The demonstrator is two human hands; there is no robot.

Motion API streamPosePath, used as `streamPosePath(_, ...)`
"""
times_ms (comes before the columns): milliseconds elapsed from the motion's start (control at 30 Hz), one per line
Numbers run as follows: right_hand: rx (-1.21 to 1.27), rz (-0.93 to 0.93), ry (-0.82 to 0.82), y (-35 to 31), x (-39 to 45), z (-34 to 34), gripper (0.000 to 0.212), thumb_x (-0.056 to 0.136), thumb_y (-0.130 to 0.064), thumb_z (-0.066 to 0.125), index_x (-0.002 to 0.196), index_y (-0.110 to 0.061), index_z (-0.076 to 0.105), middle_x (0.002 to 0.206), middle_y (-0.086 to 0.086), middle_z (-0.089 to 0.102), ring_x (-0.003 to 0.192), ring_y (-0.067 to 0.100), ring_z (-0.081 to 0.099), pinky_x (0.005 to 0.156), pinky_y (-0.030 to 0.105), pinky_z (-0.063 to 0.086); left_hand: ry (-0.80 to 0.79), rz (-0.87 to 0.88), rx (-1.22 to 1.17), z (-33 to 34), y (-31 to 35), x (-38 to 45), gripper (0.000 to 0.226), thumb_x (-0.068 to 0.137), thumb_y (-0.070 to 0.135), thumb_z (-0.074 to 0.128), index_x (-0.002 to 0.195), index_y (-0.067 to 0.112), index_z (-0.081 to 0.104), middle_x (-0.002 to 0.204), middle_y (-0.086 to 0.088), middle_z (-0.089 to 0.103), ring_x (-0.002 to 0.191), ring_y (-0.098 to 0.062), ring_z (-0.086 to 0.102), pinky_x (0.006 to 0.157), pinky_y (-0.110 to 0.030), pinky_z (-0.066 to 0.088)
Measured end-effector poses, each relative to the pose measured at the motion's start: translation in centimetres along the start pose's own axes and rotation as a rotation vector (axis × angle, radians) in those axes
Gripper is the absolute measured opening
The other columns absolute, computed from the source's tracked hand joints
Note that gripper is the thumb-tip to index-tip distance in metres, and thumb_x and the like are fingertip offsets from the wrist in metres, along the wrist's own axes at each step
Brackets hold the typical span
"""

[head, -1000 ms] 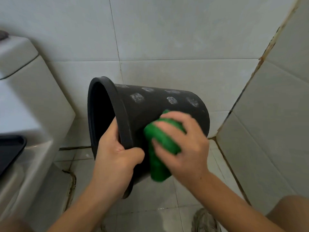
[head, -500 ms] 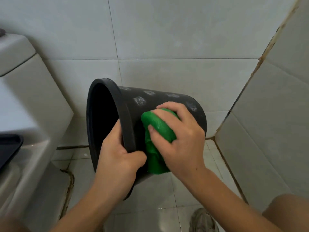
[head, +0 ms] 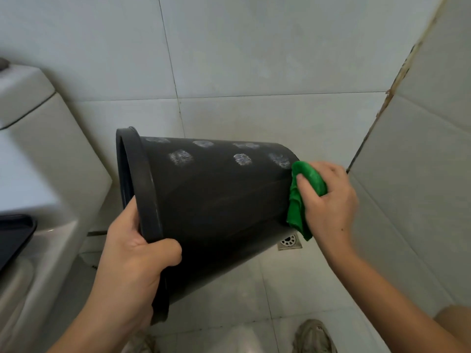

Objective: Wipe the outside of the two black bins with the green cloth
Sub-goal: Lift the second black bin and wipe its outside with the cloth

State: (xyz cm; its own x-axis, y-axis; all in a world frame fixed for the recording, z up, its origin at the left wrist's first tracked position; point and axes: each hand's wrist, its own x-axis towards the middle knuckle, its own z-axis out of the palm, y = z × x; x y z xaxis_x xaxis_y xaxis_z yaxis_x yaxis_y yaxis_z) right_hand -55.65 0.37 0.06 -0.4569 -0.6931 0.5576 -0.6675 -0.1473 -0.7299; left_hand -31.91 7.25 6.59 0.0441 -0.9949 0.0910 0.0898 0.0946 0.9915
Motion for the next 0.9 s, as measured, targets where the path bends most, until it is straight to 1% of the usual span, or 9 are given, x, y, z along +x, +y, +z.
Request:
streamPosePath(67, -0.003, -0.150, -0.007, -1.3, -0.9, 0.1, 0.031, 0.081, -0.037, 0.058, 0.103, -0.021, 0.074, 0.106, -0.012, 0.060, 0.095, 0.014, 0.060, 0.078, 0.025, 0.045, -0.014, 0.006, 0.001, 0.1, 0.3, 0.0, 0.058, 0.043, -0.008, 0.048, 0.076, 0.032, 0.073, 0.063, -0.020, 0.052, 0.060, -0.029, 0.050, 0.056, -0.037, 0.038)
streamPosePath(133, -0.004, -0.316, -0.050, -2.0, -1.6, 0.2, 0.028, 0.081, -0.033, 0.059, 0.099, -0.018, 0.075, 0.107, -0.005, 0.065, 0.094, 0.014, 0.061, 0.078, 0.025, 0.046, -0.023, 0.013, 0.030, 0.3, 0.5, 0.0, 0.058, 0.043, -0.008, 0.048, 0.077, 0.033, 0.073, 0.069, -0.031, 0.041, 0.061, -0.029, 0.044, 0.052, -0.038, 0.032)
streamPosePath(200, 0.000, -0.330, -0.076, -1.9, -1.2, 0.3, 0.027, 0.082, -0.033, 0.060, 0.099, -0.019, 0.075, 0.105, -0.007, 0.065, 0.094, 0.010, 0.061, 0.077, 0.022, 0.046, -0.019, 0.019, 0.044, 0.4, 0.4, -0.1, 0.060, 0.043, -0.008, 0.048, 0.079, 0.033, 0.073, 0.064, -0.026, 0.042, 0.060, -0.026, 0.042, 0.053, -0.032, 0.034)
streamPosePath(267, 0.038, -0.174, -0.063, -1.6, -0.2, 0.4, 0.028, 0.081, -0.036, 0.060, 0.100, -0.022, 0.074, 0.101, -0.015, 0.061, 0.092, 0.005, 0.058, 0.077, 0.019, 0.045, -0.025, 0.041, 0.063, 0.6, 0.3, -0.2, 0.062, 0.044, -0.008, 0.047, 0.081, 0.035, 0.073, 0.059, -0.014, 0.048, 0.057, -0.023, 0.044, 0.051, -0.026, 0.037)
streamPosePath(367, 0.056, -0.113, -0.011, -2.3, -0.7, 0.7, 0.031, 0.080, -0.038, 0.058, 0.101, -0.021, 0.073, 0.102, -0.016, 0.058, 0.092, 0.002, 0.055, 0.078, 0.005, 0.036, 0.003, 0.041, 0.094, 0.5, 0.2, -0.1, 0.062, 0.045, -0.006, 0.049, 0.078, 0.040, 0.072, 0.060, -0.017, 0.048, 0.057, -0.024, 0.045, 0.059, -0.032, 0.040)
streamPosePath(567, 0.046, -0.586, -0.137, -3.8, -4.1, 0.8, 0.026, 0.084, -0.027, 0.066, 0.103, -0.011, 0.075, 0.111, 0.007, 0.066, 0.102, 0.021, 0.063, 0.089, 0.028, 0.049, 0.047, 0.019, 0.073, 0.1, -0.4, 0.4, 0.058, 0.042, -0.007, 0.047, 0.073, 0.036, 0.072, 0.056, 0.003, 0.058, 0.052, -0.015, 0.053, 0.046, -0.024, 0.042)
streamPosePath(667, 0.089, -0.405, -0.058, -2.8, -2.8, 0.4, 0.029, 0.083, -0.030, 0.064, 0.103, -0.011, 0.073, 0.114, 0.003, 0.062, 0.104, 0.013, 0.059, 0.094, 0.019, 0.043, 0.022, 0.032, 0.071, -0.1, -0.2, 0.2, 0.060, 0.043, -0.007, 0.047, 0.074, 0.038, 0.072, 0.055, 0.005, 0.058, 0.053, -0.013, 0.054, 0.046, -0.025, 0.043)
streamPosePath(767, 0.176, -0.049, -0.009, -2.3, -1.2, -0.2, 0.020, 0.080, -0.039, 0.064, 0.098, -0.030, 0.064, 0.120, -0.003, 0.055, 0.101, -0.010, 0.049, 0.089, 0.001, 0.032, 0.011, 0.045, 0.053, -0.5, 0.2, 0.0, 0.059, 0.044, -0.007, 0.048, 0.077, 0.036, 0.072, 0.060, -0.003, 0.058, 0.063, -0.030, 0.052, 0.061, -0.040, 0.041)
streamPosePath(900, 0.218, 0.187, -0.081, -1.7, -0.8, -0.4, 0.024, 0.069, -0.056, 0.067, 0.085, -0.046, 0.052, 0.116, -0.005, 0.054, 0.105, 0.006, 0.054, 0.091, 0.023, 0.043, -0.041, 0.079, 0.060, -0.2, 0.5, 0.1, 0.061, 0.045, -0.007, 0.048, 0.080, 0.037, 0.073, 0.068, -0.024, 0.053, 0.063, -0.028, 0.048, 0.064, -0.039, 0.038)
